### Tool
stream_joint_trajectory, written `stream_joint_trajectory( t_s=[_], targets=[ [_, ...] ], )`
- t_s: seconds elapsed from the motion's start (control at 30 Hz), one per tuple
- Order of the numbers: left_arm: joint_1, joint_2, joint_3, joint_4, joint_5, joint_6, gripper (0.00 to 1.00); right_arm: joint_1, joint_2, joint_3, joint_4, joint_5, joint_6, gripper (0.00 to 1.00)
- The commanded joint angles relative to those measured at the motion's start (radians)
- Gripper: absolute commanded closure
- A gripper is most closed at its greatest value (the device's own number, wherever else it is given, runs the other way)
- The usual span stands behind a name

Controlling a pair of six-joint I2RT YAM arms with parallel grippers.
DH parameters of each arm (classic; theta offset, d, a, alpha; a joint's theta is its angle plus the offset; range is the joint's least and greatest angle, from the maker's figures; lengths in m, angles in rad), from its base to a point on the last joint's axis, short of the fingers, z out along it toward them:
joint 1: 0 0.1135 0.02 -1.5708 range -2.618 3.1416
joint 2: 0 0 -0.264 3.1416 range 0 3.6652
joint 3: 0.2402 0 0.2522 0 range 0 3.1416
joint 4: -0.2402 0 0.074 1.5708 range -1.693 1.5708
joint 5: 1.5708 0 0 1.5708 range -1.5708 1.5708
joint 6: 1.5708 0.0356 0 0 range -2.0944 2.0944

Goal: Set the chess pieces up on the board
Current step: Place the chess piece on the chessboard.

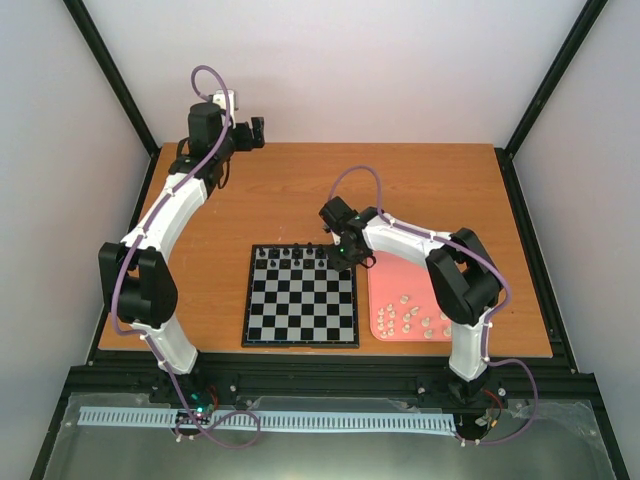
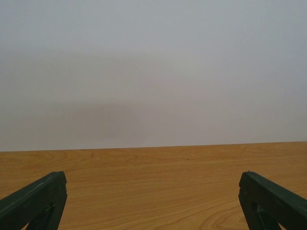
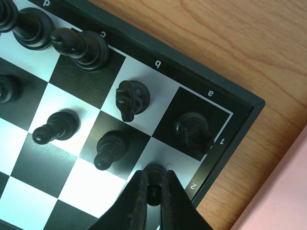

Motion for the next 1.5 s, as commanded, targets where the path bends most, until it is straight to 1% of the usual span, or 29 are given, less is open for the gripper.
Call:
stream_joint_trajectory(
  t_s=[0.0, 0.37, 0.5, 0.63, 0.73, 0.83, 0.9, 1.13, 1.27, 1.33, 1.37, 1.4, 1.43, 1.47],
  targets=[
    [-0.006, 0.015, 0.051, -0.002, -0.004, 0.011, 0.0, -0.005, 0.017, -0.016, 0.029, 0.021, 0.004, 0.92],
    [-0.005, 0.014, 0.054, -0.006, -0.006, 0.014, 0.0, -0.014, 0.021, -0.015, 0.025, 0.022, -0.001, 0.92],
    [-0.006, 0.015, 0.055, -0.006, -0.006, 0.014, 0.0, -0.016, 0.023, -0.016, 0.021, 0.027, 0.0, 0.86],
    [-0.005, 0.012, 0.054, -0.008, -0.01, 0.014, 0.0, -0.015, 0.02, -0.013, 0.016, 0.011, -0.006, 0.78],
    [-0.006, 0.011, 0.053, -0.008, -0.011, 0.016, 0.0, -0.014, 0.01, -0.013, 0.014, -0.009, -0.015, 0.74],
    [-0.007, 0.01, 0.052, -0.008, -0.013, 0.016, 0.0, -0.01, -0.01, -0.017, 0.014, -0.013, -0.019, 0.68],
    [-0.006, 0.011, 0.055, -0.009, -0.013, 0.016, 0.0, -0.007, -0.031, -0.019, 0.012, -0.005, -0.02, 0.64],
    [-0.007, 0.008, 0.051, -0.009, -0.012, 0.016, 0.0, -0.007, -0.104, -0.03, -0.015, 0.044, -0.014, 0.58],
    [-0.006, 0.006, 0.052, -0.011, -0.015, 0.017, 0.0, -0.006, -0.166, -0.043, -0.021, 0.107, -0.002, 0.54],
    [-0.006, 0.004, 0.051, -0.012, -0.014, 0.017, 0.0, -0.007, -0.198, -0.052, -0.02, 0.137, -0.001, 0.51],
    [-0.006, 0.004, 0.051, -0.012, -0.016, 0.016, 0.0, -0.008, -0.213, -0.055, -0.019, 0.155, 0.001, 0.48],
    [-0.005, 0.005, 0.051, -0.012, -0.016, 0.017, 0.0, -0.009, -0.227, -0.057, -0.019, 0.172, 0.003, 0.37],
    [-0.006, 0.004, 0.051, -0.014, -0.018, 0.017, 0.0, -0.013, -0.24, -0.058, -0.019, 0.186, 0.006, 0.12],
    [-0.006, 0.003, 0.051, -0.014, -0.018, 0.016, 0.0, -0.019, -0.252, -0.059, -0.018, 0.195, 0.009, 0.02]
  ],
)
